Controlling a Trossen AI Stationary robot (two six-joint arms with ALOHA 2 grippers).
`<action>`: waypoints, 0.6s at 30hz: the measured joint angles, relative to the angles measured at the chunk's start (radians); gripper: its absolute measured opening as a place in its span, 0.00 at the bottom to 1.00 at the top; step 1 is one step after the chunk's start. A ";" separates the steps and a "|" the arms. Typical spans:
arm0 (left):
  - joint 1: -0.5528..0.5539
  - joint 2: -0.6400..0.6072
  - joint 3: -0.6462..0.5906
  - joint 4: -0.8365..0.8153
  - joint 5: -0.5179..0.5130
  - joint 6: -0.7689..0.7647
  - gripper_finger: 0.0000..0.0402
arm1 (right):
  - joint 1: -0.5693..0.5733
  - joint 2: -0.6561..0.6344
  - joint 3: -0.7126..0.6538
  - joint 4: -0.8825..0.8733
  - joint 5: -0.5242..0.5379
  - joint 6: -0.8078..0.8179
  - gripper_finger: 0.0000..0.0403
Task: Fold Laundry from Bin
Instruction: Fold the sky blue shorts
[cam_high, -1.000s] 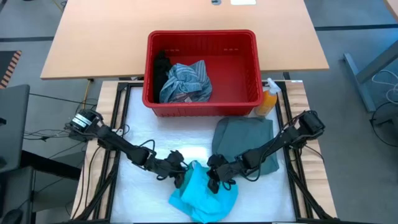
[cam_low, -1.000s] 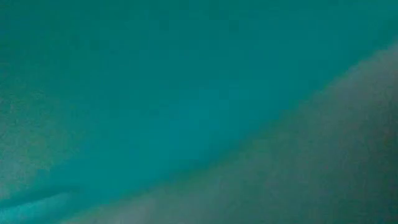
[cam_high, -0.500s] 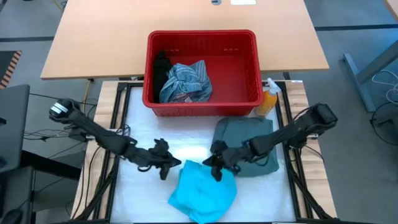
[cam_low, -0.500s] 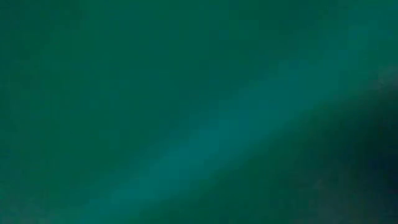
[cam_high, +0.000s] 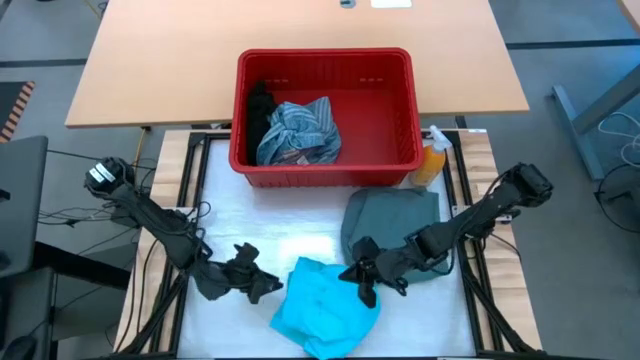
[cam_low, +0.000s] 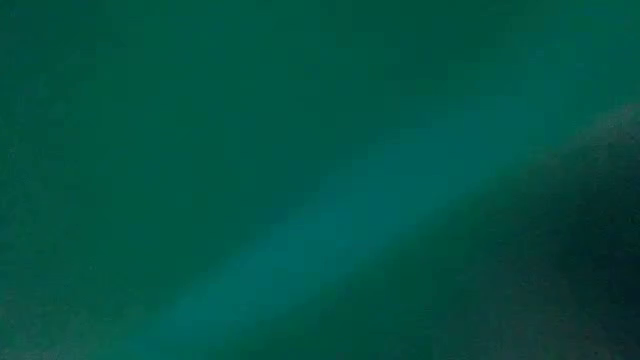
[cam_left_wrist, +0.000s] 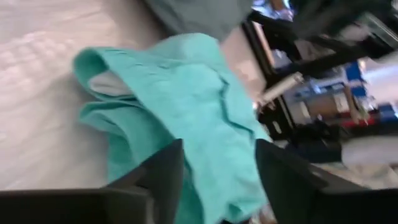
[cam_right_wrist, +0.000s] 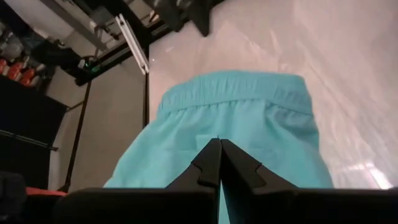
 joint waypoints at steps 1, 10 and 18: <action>0.004 0.017 0.000 0.002 -0.005 -0.018 0.50 | 0.002 0.006 0.000 0.002 0.000 0.001 0.09; 0.076 0.212 0.000 0.076 0.100 -0.165 0.83 | -0.001 0.019 -0.001 0.009 -0.001 0.041 0.09; 0.129 0.374 0.000 0.252 0.080 -0.136 0.87 | -0.014 0.019 -0.001 0.008 -0.032 0.161 0.09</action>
